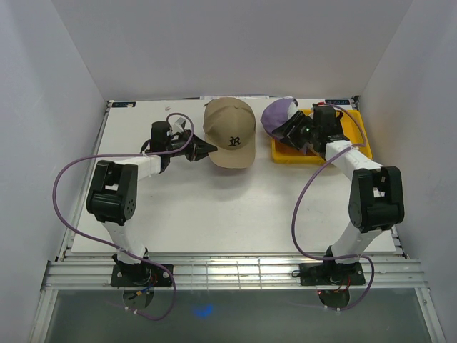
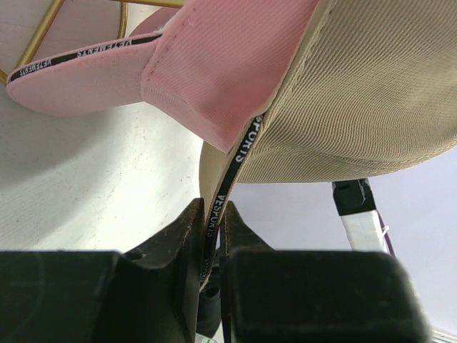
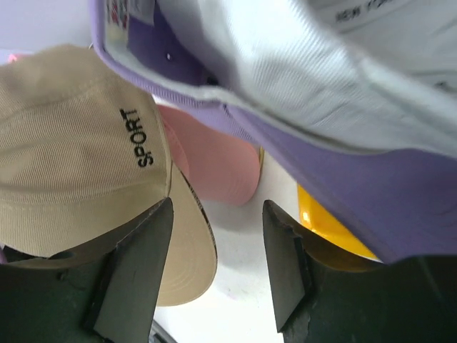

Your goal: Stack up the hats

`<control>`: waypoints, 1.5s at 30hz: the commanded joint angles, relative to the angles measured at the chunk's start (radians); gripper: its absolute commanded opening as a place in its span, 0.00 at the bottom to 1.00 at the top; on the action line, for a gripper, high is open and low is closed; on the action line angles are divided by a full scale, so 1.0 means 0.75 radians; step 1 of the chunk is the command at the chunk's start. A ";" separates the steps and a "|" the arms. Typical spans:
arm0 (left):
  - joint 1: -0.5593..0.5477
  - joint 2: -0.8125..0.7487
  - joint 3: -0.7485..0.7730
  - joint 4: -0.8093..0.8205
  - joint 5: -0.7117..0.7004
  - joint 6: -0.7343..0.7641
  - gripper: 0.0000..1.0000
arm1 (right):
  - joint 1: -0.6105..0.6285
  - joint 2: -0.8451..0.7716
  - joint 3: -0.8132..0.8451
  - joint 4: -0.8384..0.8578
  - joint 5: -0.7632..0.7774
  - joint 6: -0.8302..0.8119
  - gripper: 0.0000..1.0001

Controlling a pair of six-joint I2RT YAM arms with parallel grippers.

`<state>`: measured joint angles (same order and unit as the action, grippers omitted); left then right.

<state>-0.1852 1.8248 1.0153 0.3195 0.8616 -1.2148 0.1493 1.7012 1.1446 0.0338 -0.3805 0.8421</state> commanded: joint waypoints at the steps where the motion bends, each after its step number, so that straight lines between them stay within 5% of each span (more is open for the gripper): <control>1: 0.012 0.021 0.002 -0.095 -0.042 0.010 0.00 | -0.056 0.016 0.085 -0.110 0.098 -0.067 0.59; 45: 0.014 0.252 -0.026 -0.248 -0.191 0.127 0.01 | 0.009 -0.119 0.235 -0.235 0.088 -0.296 0.61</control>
<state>-0.1852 1.9453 1.0218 0.3931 0.8635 -1.1763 0.1440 1.6611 1.2755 -0.1661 -0.3054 0.6453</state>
